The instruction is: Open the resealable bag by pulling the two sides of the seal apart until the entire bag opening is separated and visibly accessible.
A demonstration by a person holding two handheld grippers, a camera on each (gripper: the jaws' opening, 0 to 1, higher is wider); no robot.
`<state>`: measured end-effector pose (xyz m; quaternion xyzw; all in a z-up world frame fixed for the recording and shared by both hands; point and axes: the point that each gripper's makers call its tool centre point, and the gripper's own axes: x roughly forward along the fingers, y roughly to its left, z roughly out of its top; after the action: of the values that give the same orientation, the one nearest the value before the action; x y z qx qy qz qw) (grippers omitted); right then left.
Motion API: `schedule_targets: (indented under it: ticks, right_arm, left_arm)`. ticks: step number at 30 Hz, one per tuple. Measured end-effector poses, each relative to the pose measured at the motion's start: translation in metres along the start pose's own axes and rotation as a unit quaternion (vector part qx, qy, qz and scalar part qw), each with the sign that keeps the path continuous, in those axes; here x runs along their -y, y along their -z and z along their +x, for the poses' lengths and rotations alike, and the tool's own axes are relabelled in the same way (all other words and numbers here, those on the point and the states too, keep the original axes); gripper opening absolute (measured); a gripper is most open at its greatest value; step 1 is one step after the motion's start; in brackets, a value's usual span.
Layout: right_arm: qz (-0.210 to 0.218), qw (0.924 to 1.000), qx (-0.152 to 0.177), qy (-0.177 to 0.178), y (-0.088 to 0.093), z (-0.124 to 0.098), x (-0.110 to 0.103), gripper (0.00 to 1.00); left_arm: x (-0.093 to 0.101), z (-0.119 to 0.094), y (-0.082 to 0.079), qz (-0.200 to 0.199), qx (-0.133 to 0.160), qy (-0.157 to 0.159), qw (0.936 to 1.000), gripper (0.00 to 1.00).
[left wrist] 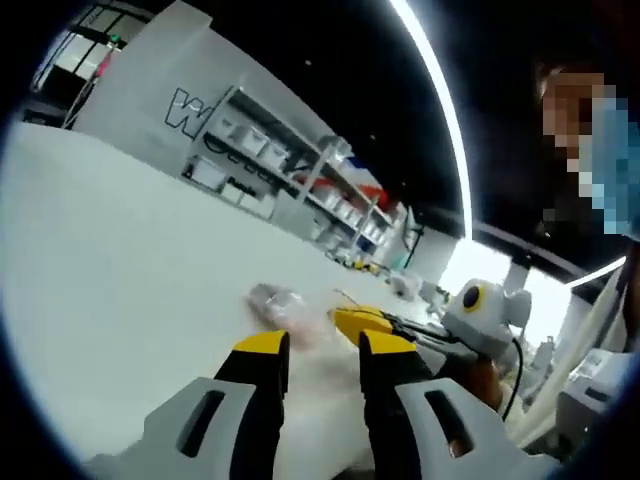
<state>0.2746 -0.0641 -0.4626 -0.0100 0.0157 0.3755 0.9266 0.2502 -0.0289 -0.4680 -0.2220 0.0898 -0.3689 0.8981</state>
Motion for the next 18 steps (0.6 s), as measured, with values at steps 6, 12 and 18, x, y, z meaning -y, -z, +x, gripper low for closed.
schedule_targets:
  ticks: [6,12,18]
  right_arm:
    - [0.003,1.0,0.002,0.001,0.0,-0.001,0.0,0.0]
    - [0.012,0.9999,0.006,0.0,-0.001,-0.002,0.001,0.0]
    - [0.016,0.9998,0.01,0.001,-0.002,-0.004,0.003,0.0]
  left_arm:
    - [-0.006,-0.004,-0.03,0.123,0.088,-0.045,0.9875,0.72]
    - [-0.005,-0.009,-0.046,0.183,0.127,-0.068,0.9725,1.0]
    - [-0.01,-0.012,-0.044,0.182,0.106,-0.076,0.9747,1.0]
